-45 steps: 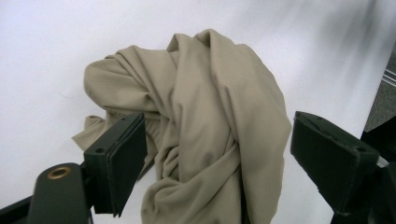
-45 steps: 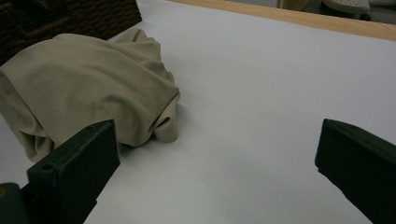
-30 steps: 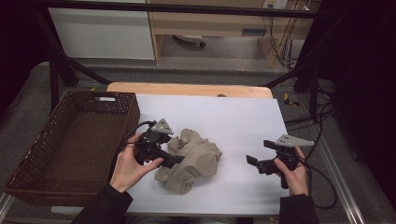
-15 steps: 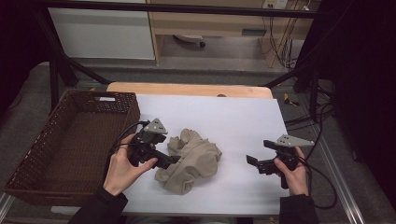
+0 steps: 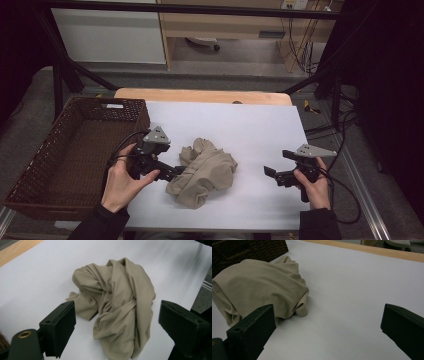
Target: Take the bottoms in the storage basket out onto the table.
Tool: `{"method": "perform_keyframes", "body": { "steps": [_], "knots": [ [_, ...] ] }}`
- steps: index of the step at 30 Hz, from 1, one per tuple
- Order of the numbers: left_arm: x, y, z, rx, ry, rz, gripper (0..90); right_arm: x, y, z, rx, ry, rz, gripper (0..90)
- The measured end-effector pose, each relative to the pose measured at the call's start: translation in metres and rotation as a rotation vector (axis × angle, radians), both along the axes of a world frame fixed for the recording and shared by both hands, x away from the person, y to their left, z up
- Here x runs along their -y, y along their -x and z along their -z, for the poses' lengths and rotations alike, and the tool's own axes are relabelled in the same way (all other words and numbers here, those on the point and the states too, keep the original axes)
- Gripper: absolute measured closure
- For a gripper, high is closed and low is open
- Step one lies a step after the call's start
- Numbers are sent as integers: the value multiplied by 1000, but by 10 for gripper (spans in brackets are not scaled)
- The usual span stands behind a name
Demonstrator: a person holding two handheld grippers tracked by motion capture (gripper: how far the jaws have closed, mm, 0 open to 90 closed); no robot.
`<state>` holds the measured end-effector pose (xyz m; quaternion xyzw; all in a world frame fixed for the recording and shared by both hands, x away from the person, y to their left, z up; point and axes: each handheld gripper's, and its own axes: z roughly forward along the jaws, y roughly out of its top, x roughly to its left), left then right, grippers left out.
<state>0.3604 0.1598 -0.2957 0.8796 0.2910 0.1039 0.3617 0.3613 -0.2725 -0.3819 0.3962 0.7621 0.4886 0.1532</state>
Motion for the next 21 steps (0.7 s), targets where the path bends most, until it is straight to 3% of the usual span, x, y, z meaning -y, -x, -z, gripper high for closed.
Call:
{"method": "perform_keyframes", "body": {
  "steps": [21],
  "knots": [
    [-42, 0, 4, 23, 10, -68, 142, 0, 0, 0, -3, 2, -3, 4]
  ]
}}
